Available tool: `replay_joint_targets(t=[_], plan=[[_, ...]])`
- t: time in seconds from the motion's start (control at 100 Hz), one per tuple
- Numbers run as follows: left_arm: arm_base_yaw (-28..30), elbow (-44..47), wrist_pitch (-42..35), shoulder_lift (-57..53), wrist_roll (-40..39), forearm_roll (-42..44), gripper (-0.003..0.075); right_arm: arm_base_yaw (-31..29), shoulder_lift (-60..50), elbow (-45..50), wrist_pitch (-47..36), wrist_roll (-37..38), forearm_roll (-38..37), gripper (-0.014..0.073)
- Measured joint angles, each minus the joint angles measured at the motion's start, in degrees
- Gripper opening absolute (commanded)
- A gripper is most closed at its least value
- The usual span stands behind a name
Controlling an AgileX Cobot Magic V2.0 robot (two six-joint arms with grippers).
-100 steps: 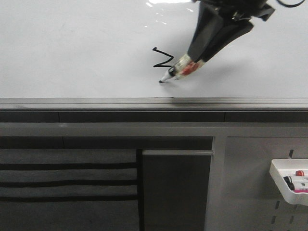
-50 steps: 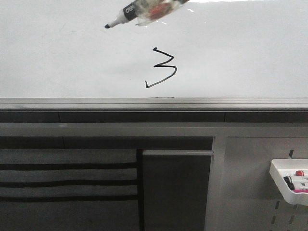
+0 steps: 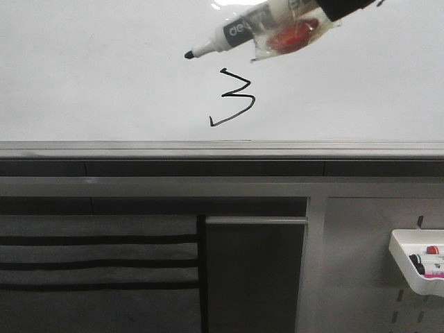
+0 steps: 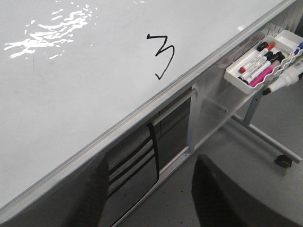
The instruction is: Write number 3 on whiteboard
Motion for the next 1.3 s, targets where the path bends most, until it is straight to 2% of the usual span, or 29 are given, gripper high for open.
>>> replay_joint_targets(t=[0.09, 0.17, 0.33, 0.52, 0.7, 0.92, 1.3], plan=[[0.0, 0.0, 0.0, 0.0, 0.44, -2.04, 0.037, 0.0, 0.67, 0.12, -1.38, -3.97, 0.49, -0.0017], [0.0, 0.0, 1.26, 0.52, 5.15, -3.66, 0.0368, 0.0, 1.43, 0.12, -2.63, -7.77, 1.24, -0.0017], [0.0, -2.52, 9.11, 4.1, 17.28, -6.68, 0.0368, 2.01, 3.63, 0.15, -4.41, -14.21, 1.95, -0.0017], [-4.26, -9.08, 16.3, 10.49, 23.65, -5.7, 0.0369, 7.03, 5.58, 0.15, -8.95, -17.07, 2.03, -0.0017], [-12.58, -15.08, 17.73, 17.15, 24.26, -0.39, 0.0368, 11.04, 6.13, 0.15, -13.96, -17.65, 2.5, -0.0017], [-20.62, -20.72, 17.99, 25.66, 19.78, 8.67, 0.0368, 11.31, 6.13, 0.15, -15.97, -17.88, 2.64, -0.0017], [-21.81, -27.56, 18.28, 33.18, 18.51, 11.19, 0.0368, 11.31, 6.13, 0.15, -15.94, -18.01, 2.64, -0.0017]])
